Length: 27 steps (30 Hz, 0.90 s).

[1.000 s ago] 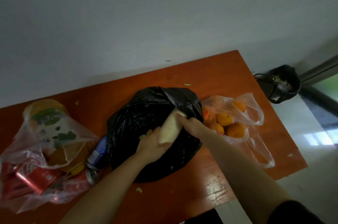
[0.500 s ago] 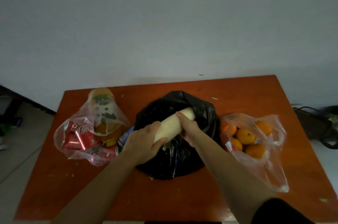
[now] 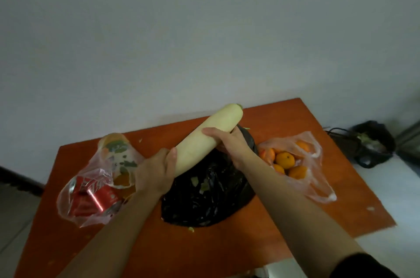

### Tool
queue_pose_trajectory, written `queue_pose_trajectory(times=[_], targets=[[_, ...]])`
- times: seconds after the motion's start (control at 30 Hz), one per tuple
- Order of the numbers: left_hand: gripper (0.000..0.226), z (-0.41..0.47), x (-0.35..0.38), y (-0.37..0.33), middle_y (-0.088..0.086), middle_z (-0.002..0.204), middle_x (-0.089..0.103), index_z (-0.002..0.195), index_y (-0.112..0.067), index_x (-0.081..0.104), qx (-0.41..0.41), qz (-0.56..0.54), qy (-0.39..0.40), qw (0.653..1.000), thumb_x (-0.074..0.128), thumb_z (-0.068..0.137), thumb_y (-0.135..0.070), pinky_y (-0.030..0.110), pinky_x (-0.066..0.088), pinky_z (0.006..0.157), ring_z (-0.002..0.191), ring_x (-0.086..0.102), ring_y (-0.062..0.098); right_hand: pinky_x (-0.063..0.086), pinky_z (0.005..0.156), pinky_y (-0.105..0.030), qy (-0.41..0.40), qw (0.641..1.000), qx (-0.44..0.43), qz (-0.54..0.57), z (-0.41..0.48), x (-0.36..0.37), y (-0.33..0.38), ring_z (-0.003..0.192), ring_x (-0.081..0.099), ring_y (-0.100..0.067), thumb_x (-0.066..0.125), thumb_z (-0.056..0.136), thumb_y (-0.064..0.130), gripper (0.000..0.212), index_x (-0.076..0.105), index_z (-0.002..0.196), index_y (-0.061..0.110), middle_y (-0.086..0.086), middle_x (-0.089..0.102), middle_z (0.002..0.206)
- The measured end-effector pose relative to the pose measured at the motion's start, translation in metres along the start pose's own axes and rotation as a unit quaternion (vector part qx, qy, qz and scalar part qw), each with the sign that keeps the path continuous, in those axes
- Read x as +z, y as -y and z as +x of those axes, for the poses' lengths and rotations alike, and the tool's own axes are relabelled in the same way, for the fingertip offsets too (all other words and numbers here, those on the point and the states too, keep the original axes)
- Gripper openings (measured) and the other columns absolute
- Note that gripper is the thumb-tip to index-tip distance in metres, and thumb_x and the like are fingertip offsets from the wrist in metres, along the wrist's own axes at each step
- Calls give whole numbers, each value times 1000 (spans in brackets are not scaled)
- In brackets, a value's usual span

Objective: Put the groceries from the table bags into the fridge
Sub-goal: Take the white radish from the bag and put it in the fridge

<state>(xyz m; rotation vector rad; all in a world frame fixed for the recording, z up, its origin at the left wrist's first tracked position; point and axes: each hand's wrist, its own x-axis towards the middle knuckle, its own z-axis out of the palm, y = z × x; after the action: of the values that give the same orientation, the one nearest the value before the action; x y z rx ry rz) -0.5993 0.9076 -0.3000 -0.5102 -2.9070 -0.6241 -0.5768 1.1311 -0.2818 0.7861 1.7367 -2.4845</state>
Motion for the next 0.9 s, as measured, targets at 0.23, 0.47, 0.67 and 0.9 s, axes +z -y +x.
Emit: queue_pose_trajectory(times=[0.23, 0.47, 0.67, 0.9], targets=[[53, 26, 0, -54, -9, 54, 47, 59, -29, 42, 107, -132, -17, 985, 16, 95, -57, 24, 21, 46, 49, 42, 5, 61, 80, -41, -135, 984, -113, 41, -75, -36, 29, 106, 70, -24, 87, 74, 22, 67, 53, 131, 17, -6, 69, 121], [52, -9, 8, -189, -3, 62, 58, 67, -18, 60, 309, -231, 2, 923, 28, 98, -44, 24, 29, 47, 53, 53, 18, 62, 73, -42, -356, 904, -206, 115, -213, -125, 41, 109, 68, -22, 75, 81, 51, 60, 51, 130, 26, -2, 65, 124], [44, -119, 8, -333, -5, 64, 51, 72, -26, 54, 456, -305, 75, 833, 25, 99, -45, 25, 29, 46, 54, 49, 14, 62, 78, -42, -489, 814, -272, 154, -386, -208, 18, 113, 64, -25, 74, 76, 53, 75, 41, 137, 24, -4, 60, 127], [54, -340, 10, -474, 1, 66, 57, 73, -16, 64, 560, -340, 133, 743, 25, 96, -46, 21, 26, 49, 56, 47, 17, 61, 83, -49, -603, 701, -315, 213, -622, -293, -63, 111, 65, -27, 79, 75, 53, 84, 38, 141, 22, -7, 58, 129]])
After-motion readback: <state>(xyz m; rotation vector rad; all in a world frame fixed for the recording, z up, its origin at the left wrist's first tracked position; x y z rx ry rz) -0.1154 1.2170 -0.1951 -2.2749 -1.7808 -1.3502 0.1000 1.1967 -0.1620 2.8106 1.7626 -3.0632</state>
